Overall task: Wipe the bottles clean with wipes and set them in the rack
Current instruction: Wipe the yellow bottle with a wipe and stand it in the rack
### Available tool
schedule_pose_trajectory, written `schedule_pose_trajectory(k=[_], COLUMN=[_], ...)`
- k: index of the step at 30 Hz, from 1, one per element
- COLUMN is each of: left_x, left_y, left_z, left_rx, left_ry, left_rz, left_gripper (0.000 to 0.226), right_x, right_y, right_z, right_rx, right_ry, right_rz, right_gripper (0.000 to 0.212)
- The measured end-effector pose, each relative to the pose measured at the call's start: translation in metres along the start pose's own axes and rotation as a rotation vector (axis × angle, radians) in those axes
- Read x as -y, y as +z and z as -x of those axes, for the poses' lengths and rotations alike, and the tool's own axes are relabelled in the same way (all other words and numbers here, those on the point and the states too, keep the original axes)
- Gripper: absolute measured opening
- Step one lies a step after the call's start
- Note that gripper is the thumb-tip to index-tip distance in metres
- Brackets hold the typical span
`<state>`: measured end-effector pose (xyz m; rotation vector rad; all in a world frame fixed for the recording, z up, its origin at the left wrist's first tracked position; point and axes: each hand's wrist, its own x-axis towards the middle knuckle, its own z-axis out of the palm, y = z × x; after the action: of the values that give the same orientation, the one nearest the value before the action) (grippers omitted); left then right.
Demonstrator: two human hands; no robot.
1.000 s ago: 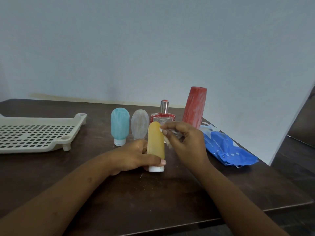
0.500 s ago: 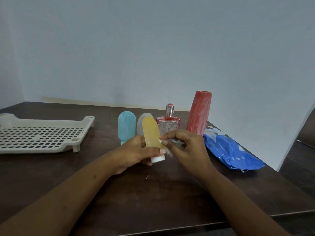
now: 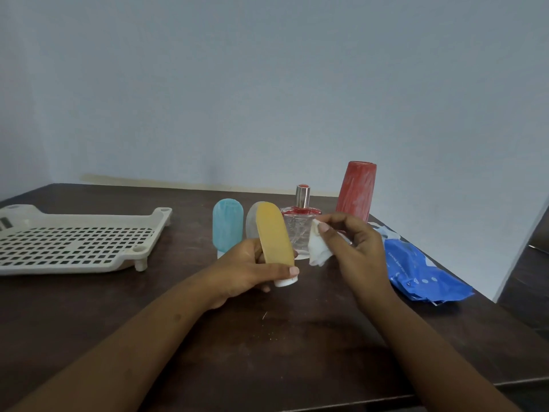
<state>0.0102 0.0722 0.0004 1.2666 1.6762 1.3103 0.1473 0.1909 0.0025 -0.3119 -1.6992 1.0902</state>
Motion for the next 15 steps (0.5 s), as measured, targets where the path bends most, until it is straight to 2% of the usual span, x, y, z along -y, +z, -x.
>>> schedule_pose_trajectory(k=[2, 5, 7, 10, 15], left_x=[0.0003, 0.0024, 0.0042, 0.0052, 0.0059], left_y=[0.0006, 0.0023, 0.0035, 0.0055, 0.0087], left_z=[0.0007, 0.001, 0.0002, -0.0025, -0.0049], left_rx=[-0.012, -0.037, -0.062, -0.109, -0.196], left_ry=[0.008, 0.031, 0.057, 0.122, 0.186], left_rz=[-0.036, -0.061, -0.061, -0.092, -0.17], left_gripper=[0.038, 0.057, 0.058, 0.057, 0.065], right_x=[-0.0017, -0.0018, -0.0026, -0.0035, -0.005], right_y=[0.0, -0.0006, -0.0019, -0.0005, 0.0004], right_z=[-0.0012, -0.0023, -0.0021, -0.0004, -0.0003], right_rx=[-0.053, -0.112, -0.113, -0.037, 0.129], right_ry=[0.061, 0.124, 0.129, 0.131, 0.128], right_rz=[-0.023, -0.117, -0.108, -0.005, -0.007], right_gripper=[0.013, 0.011, 0.012, 0.02, 0.031])
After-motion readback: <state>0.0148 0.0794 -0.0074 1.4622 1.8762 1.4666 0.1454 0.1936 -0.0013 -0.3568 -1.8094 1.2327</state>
